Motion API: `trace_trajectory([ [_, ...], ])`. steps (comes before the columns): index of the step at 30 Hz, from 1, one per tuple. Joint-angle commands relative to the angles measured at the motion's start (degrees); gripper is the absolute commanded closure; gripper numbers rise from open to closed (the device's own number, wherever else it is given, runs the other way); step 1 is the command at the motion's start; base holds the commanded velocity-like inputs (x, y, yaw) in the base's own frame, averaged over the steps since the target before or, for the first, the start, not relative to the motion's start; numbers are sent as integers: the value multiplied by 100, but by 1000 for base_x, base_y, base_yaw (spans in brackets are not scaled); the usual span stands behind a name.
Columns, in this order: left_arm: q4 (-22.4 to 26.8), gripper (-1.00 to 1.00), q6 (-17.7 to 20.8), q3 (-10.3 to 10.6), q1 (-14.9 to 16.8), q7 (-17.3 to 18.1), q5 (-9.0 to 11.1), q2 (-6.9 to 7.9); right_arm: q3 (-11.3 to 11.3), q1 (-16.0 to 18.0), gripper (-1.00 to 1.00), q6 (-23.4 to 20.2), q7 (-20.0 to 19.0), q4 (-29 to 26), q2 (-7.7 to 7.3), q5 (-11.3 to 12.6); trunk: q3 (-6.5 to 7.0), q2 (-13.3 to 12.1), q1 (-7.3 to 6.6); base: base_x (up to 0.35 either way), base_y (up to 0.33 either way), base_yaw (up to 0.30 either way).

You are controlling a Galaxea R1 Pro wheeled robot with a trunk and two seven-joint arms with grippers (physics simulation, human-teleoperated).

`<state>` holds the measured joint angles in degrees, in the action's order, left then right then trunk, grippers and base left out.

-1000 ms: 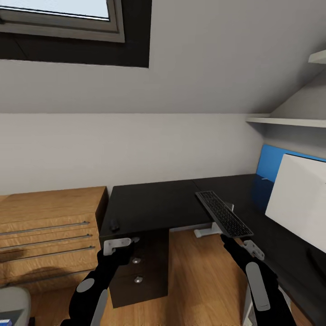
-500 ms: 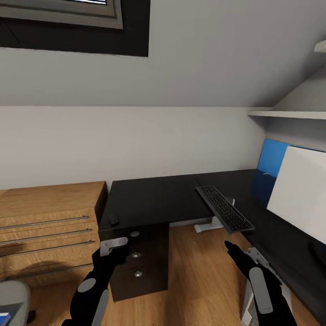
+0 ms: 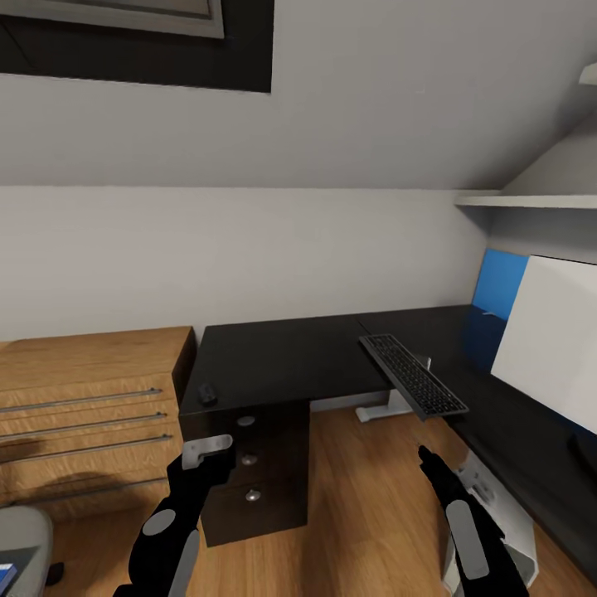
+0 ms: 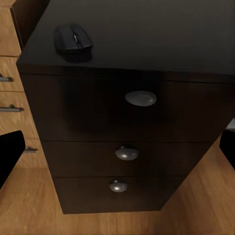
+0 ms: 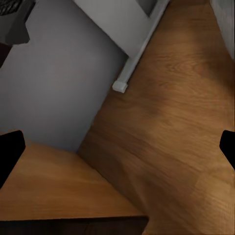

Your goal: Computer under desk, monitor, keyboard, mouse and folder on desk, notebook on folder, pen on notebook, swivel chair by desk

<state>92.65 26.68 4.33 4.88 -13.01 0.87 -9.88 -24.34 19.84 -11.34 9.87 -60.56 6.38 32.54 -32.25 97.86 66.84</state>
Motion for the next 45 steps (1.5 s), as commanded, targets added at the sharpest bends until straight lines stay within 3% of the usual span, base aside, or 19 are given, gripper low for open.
trace_trajectory([
  [1, 7, -100, 33, 8, 4, -35, 10, 0, -10, 43, -100, 186, 23, 127, 4, 171, -25, 45, 22, 0, 0, 0],
  [4, 7, -100, 42, 12, 4, -35, 10, -2, 0, 286, -100, 451, 18, 353, -11, 988, -61, 125, 66, 0, 0, 0],
  [5, 7, -100, 43, 15, 4, -35, 10, -3, 4, 326, -100, 468, 18, 370, -19, 1159, -61, 125, 66, 0, 0, 0],
  [6, 7, -100, 45, 19, 4, -35, 10, -1, 10, 416, -100, 497, 12, 404, -68, 1648, -61, 125, 66, 0, 0, 0],
  [13, -17, -100, 55, 16, 4, -23, 5, 13, 16, 504, -100, 432, -104, 361, -301, 2770, -61, 125, 66, 0, 0, 0],
  [17, -72, -100, 56, 22, 4, -13, 2, 17, 1, 511, -100, -25, -652, 356, -366, 3206, -61, 125, 66, 33, 0, 0],
  [21, -93, -100, 56, 24, 4, -6, 1, 15, -12, 512, -100, -214, -895, 371, -382, 3316, -61, 125, 66, 126, 0, 0],
  [29, -98, -100, 64, 24, 4, -1, 1, 20, -25, 510, -100, -245, -953, 399, -388, 3335, -61, 125, 66, 50, 0, 0],
  [35, -144, -100, 67, 24, 4, 0, -2, 19, -380, 504, -100, -239, -952, 422, -535, 3338, -61, 125, 66, 103, 0, 0],
  [45, -193, -100, 65, 33, 4, 0, -4, 12, -536, 505, -100, -230, -936, 455, -652, 3338, -61, 125, 66, 35, 0, 0],
])
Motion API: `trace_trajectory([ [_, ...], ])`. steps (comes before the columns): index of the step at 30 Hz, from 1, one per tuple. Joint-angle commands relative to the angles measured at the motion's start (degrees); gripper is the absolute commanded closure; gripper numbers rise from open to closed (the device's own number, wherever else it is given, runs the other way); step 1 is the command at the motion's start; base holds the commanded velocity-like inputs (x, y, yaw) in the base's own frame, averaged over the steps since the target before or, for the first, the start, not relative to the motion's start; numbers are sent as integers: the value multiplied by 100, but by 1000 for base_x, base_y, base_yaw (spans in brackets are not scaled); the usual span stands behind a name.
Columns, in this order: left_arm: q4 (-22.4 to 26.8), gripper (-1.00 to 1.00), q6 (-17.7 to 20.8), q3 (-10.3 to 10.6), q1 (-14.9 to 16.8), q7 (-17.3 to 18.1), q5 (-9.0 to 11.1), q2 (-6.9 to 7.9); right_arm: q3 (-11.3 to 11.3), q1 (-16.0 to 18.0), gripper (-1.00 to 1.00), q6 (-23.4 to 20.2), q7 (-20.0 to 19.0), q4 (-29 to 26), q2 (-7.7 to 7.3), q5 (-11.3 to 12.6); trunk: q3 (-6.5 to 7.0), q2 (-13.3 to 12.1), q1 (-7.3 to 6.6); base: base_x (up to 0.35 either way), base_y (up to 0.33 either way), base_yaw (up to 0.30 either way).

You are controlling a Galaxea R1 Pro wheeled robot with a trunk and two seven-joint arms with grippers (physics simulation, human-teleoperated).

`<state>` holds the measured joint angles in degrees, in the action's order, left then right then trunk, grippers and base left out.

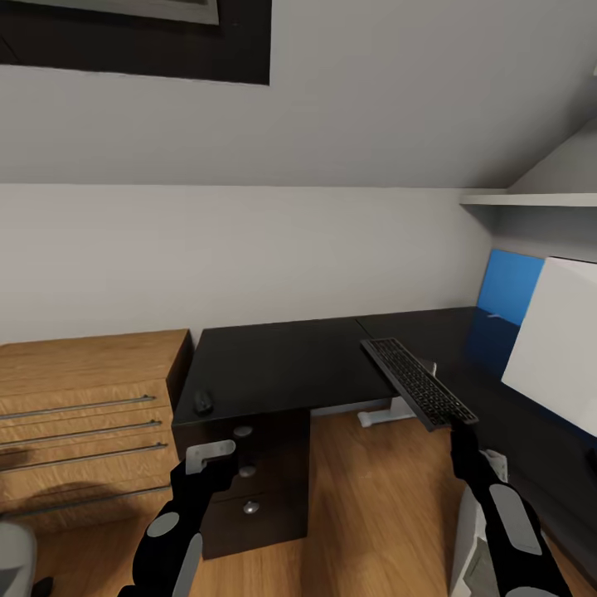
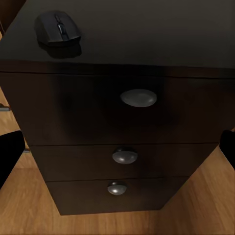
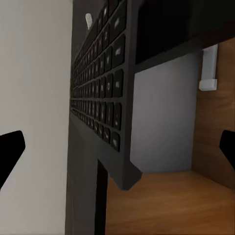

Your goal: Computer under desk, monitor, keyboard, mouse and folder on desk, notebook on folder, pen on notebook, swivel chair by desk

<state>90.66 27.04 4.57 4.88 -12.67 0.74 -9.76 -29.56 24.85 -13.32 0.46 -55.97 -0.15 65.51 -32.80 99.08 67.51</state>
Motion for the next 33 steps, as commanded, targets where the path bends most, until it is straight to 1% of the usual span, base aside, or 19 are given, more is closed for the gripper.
trace_trajectory([
  [1, 5, -100, 30, 7, 4, -34, 12, 0, -19, 5, -100, -31, 6, 63, -12, 41, -6, 3, 0, 128, 0, 0],
  [10, 4, -100, 30, 8, 4, -34, 14, 0, -23, 8, -100, -27, 3, 306, -28, 35, -6, 3, 0, 149, 0, 0],
  [15, 4, -100, 30, 7, 4, -34, 14, 0, -23, 9, -100, -22, -1, 318, -30, 32, -6, 3, 0, 66, 0, 0],
  [21, 4, -100, 32, 6, 4, -34, 14, 0, -23, 6, -100, -21, -2, 318, -61, 32, -6, 3, 0, 191, 0, 0],
  [27, -5, -100, 37, 8, 4, -34, 14, 0, -16, 7, -100, -24, -2, 315, -63, 25, -6, 3, 0, 45, 0, 0],
  [28, -7, -100, 37, 8, 4, -34, 14, 0, -15, 8, 100, -24, -2, 315, -63, 25, -6, 3, 0, 12, 0, 0],
  [33, -13, -100, 35, 9, 4, -34, 14, 0, -1, 7, 100, -24, 6, 311, -57, 15, -6, 3, 0, 4, 0, 0],
])
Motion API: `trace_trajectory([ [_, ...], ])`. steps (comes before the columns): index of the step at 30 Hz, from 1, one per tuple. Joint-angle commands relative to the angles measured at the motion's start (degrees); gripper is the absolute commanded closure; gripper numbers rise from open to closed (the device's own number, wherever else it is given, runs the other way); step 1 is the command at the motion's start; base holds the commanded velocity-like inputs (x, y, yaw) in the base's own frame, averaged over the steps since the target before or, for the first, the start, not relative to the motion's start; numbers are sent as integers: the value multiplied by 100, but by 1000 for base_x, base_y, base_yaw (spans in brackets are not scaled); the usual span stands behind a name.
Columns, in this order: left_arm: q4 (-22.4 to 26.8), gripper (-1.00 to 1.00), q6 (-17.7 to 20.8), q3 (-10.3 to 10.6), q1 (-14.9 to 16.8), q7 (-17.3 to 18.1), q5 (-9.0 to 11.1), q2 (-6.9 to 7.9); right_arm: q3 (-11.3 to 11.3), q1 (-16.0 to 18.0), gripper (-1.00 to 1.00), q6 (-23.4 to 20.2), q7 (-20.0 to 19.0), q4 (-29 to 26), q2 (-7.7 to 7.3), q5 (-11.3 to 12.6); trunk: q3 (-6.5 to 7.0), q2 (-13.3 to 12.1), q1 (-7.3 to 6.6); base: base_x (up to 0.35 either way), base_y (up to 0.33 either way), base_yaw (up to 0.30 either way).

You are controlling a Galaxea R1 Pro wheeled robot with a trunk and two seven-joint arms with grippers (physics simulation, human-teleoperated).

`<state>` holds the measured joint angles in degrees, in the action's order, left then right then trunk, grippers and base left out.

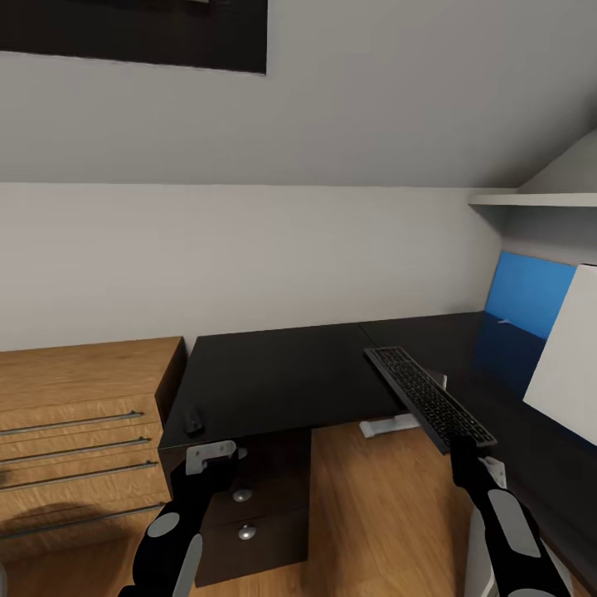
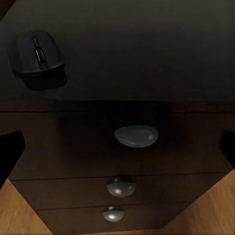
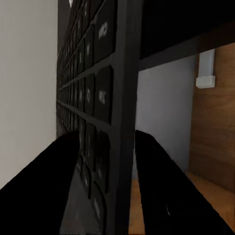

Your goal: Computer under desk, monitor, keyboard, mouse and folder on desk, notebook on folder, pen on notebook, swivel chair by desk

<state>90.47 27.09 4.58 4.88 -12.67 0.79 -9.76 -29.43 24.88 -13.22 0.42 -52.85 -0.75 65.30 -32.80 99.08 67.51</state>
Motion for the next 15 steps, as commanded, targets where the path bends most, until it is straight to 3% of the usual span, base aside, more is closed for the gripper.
trace_trajectory([
  [1, 6, -100, 30, 8, 4, -34, 9, 1, -13, 4, 100, -33, 10, -1, 3, 37, -6, 3, 0, 1, 0, 0],
  [10, -25, -100, 25, 8, 4, -34, 2, 1, -10, 4, 100, -43, -35, -6, 4, 42, -6, 3, 0, 0, 0, 0],
  [15, -29, -100, 25, 7, 4, -34, 8, 1, 9, 3, 100, -26, -72, -30, 15, 39, 83, -198, -110, 0, 0, 0],
])
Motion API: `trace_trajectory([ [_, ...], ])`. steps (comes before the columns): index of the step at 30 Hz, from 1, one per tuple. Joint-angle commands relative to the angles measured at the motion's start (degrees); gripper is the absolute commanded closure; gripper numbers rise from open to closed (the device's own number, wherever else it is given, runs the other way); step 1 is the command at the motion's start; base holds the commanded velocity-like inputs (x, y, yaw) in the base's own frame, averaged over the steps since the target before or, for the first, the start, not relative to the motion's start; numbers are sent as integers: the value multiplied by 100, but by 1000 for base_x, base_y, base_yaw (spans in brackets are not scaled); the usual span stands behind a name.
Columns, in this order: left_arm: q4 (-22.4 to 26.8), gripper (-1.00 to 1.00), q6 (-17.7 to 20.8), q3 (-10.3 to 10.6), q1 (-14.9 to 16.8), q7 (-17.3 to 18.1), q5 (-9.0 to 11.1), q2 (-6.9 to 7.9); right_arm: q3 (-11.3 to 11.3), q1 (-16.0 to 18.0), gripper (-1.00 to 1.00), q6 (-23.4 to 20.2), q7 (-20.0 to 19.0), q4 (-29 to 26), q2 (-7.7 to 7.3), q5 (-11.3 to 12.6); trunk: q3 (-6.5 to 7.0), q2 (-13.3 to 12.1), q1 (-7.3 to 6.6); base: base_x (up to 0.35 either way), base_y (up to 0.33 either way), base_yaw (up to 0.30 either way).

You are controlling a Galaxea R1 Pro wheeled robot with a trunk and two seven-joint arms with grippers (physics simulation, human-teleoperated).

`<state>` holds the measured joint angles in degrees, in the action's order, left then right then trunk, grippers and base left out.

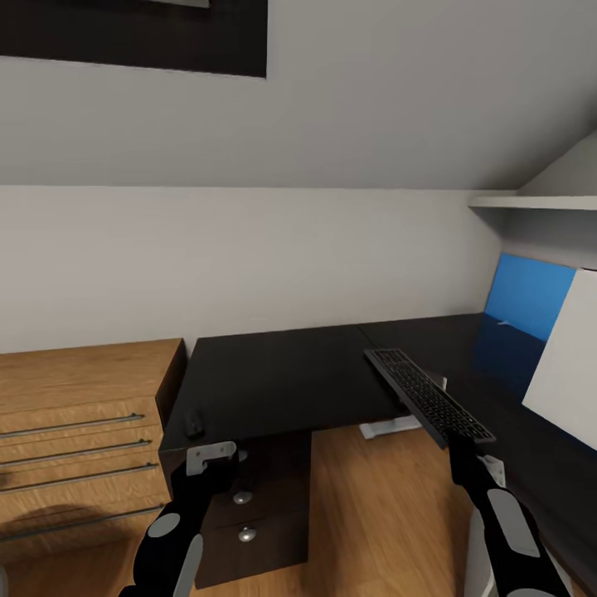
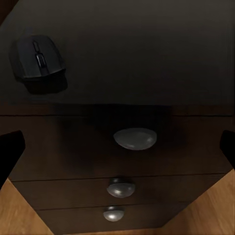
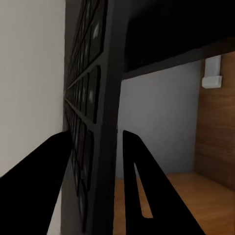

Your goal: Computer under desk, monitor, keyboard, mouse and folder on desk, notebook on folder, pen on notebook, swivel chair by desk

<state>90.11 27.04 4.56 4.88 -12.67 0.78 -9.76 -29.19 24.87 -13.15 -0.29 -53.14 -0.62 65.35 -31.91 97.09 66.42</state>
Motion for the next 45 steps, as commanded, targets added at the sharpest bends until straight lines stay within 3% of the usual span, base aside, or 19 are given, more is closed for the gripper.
trace_trajectory([
  [1, 6, -100, 30, 9, 4, -34, 10, 1, 24, 4, 100, -26, -26, -8, 7, 19, 12, -38, -23, 0, 0, 0],
  [8, 18, -100, 33, 4, 4, -34, 10, 1, 497, 2, 100, 0, -683, -12, 37, -79, 138, -319, -177, 0, 0, 0],
  [15, 23, -100, 34, 1, 4, -34, 10, 9, 653, -2, 100, 2, -1060, -19, 80, -98, 264, -600, -331, 0, 0, 0],
  [18, 29, -100, 32, 1, 4, -34, 10, 9, 764, -12, 100, 39, -1308, -89, 183, -120, 264, -600, -331, 0, 0, 0],
  [22, 38, -100, 30, 1, 4, -34, 10, 10, 877, -25, 100, 75, -1366, -306, 332, -259, 264, -600, -331, 0, 0, 0],
  [26, 47, -100, 27, 1, 4, -34, 10, 10, 1043, -63, 100, 195, -1382, -616, 620, -657, 264, -600, -331, 0, 0, 0],
  [30, 64, -100, 22, -3, 4, -34, 10, 17, 1109, -121, 100, 693, -1375, -687, 813, -854, 264, -600, -331, -25, 40, 0],
  [42, 74, -100, 21, -14, 4, -34, 10, 23, 1800, -286, 100, 987, -1385, -320, 874, -870, 264, -600, -331, -178, 225, 0],
  [45, 69, -100, 28, -20, 4, -34, 10, 27, 1873, -289, 100, 1000, -1357, -301, 879, -859, 264, -600, -331, -93, 97, 0],
])
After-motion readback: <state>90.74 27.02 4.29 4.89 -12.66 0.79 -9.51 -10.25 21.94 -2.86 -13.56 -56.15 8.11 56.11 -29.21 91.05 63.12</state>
